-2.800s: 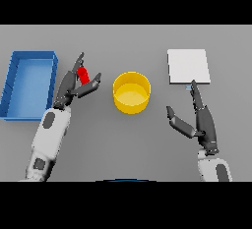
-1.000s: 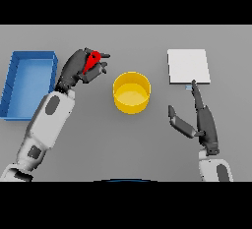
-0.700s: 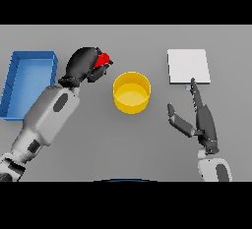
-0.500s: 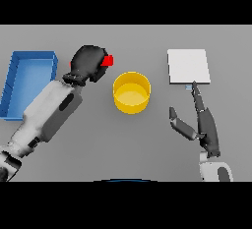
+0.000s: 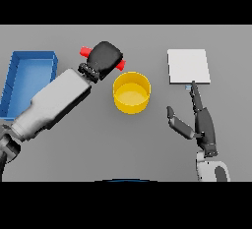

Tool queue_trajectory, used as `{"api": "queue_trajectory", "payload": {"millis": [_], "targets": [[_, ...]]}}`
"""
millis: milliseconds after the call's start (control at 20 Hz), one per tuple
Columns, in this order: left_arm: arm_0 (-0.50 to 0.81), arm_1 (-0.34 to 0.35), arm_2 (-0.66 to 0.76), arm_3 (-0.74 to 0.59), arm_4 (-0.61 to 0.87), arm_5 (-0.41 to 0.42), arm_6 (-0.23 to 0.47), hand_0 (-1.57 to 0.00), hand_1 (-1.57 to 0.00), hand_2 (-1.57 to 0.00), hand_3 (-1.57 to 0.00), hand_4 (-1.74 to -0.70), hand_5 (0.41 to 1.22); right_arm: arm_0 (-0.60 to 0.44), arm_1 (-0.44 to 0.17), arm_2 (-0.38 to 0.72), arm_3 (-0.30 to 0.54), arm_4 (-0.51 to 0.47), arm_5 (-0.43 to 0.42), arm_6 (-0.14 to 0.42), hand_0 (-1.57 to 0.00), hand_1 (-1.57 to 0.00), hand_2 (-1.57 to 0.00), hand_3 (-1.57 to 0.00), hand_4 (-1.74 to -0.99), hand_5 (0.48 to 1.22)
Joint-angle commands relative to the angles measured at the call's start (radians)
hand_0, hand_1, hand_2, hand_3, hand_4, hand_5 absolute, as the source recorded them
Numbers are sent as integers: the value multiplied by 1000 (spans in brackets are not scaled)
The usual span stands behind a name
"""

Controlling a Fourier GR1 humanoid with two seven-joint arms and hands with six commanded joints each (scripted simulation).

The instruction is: Pick up the red beaker and tilt it to pour out 1 green nut into yellow bowl. Pick up the yellow bowl and place it on the metallic measuring scale.

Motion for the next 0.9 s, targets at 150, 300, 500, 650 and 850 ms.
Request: {"api": "queue_trajectory", "payload": {"millis": [150, 300, 500, 650, 850], "targets": [[-62, -1, -112, 36, -66, -45, -65, -1571, -1571, -1571, -1475, -1726, 1219, -9, 12, -9, 21, -24, 4, -10, 1, 1, 1, 1, -1291, 648], [-111, 7, -188, 61, -114, -87, -89, -1571, -1571, -1571, -1522, -1734, 1220, -5, 14, -10, 25, -18, -3, -11, 1, 1, 1, 1, -1291, 634], [-162, -4, -276, 83, -169, -106, -95, -1571, -1571, -1571, -1551, -1738, 1221, -8, 12, -15, 22, -8, -18, -6, 1, 1, 1, 1, -1286, 618], [-208, -21, -322, 112, -195, -103, -116, -1571, -1571, -1571, -1561, -1739, 1221, -10, 15, -9, 40, 9, -25, -7, 1, 1, 1, 1, -1276, 593], [-271, -33, -398, 153, -230, -145, -151, -1571, -1571, -1571, -1567, -1736, 1221, -10, 11, -4, 28, 39, -43, 5, 1, 1, 1, 1, -1236, 582]]}}
